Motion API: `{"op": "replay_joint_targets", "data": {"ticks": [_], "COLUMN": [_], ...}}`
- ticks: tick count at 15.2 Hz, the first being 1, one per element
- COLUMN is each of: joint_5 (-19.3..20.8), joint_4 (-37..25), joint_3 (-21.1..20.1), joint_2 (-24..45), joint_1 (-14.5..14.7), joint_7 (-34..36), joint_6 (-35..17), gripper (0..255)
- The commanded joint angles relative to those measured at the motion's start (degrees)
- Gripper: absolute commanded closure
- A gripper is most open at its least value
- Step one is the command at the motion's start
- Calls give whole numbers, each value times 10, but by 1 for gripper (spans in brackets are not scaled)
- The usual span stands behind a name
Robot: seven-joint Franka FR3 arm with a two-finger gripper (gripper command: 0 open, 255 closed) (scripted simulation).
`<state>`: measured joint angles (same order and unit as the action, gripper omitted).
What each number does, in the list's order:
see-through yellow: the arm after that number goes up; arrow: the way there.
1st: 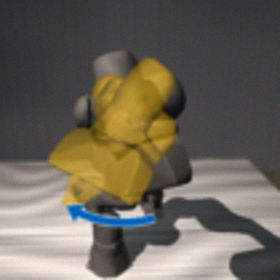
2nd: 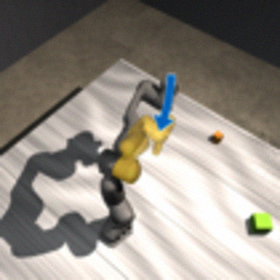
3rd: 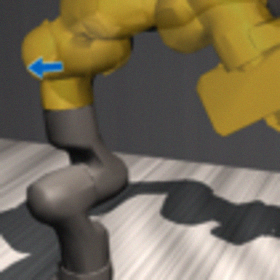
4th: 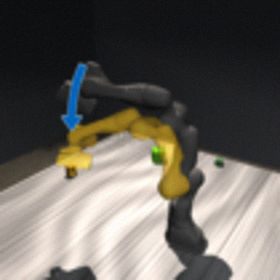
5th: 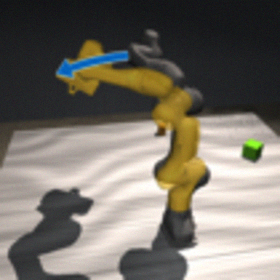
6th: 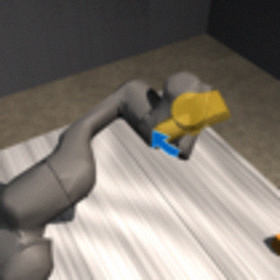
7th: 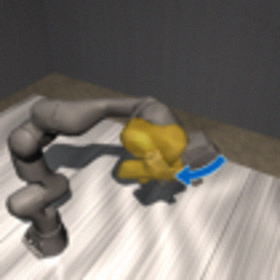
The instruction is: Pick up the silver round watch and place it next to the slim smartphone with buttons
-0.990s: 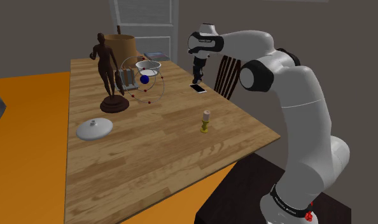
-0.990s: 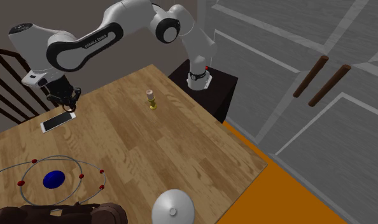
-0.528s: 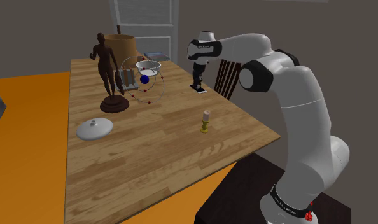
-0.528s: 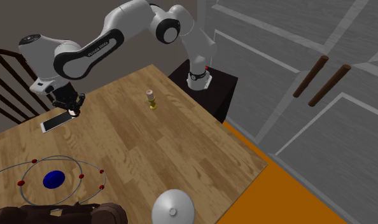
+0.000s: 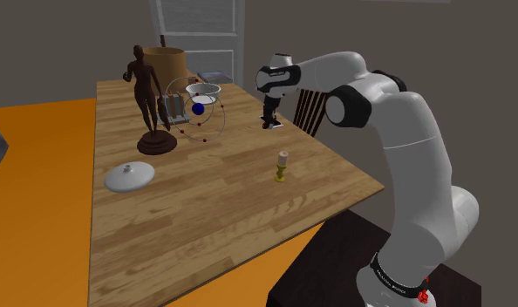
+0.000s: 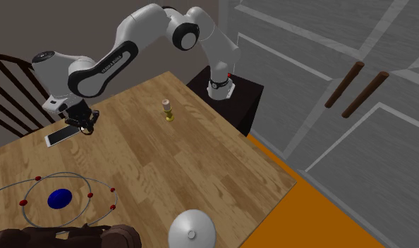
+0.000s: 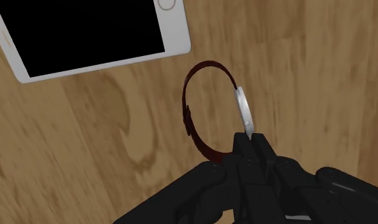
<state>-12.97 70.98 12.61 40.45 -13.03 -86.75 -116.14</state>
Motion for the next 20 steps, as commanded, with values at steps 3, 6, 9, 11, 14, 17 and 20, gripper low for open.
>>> {"op": "replay_joint_targets", "data": {"ticks": [3, 6, 9, 11, 14, 17, 20], "joint_5": [-1, -1, -1, -1, -1, 2, 5], "joint_4": [8, 8, 8, 8, 8, -2, -16], "joint_3": [-1, -1, -1, -1, -1, 2, 4], "joint_2": [4, 4, 4, 4, 4, -13, -25], "joint_1": [0, 0, 0, 0, 0, 0, -1], "joint_7": [-2, -2, -2, -2, -2, 0, 3], "joint_6": [-13, -13, -13, -13, -13, 14, 40], "gripper": [255, 255, 255, 0, 0, 0, 0]}}
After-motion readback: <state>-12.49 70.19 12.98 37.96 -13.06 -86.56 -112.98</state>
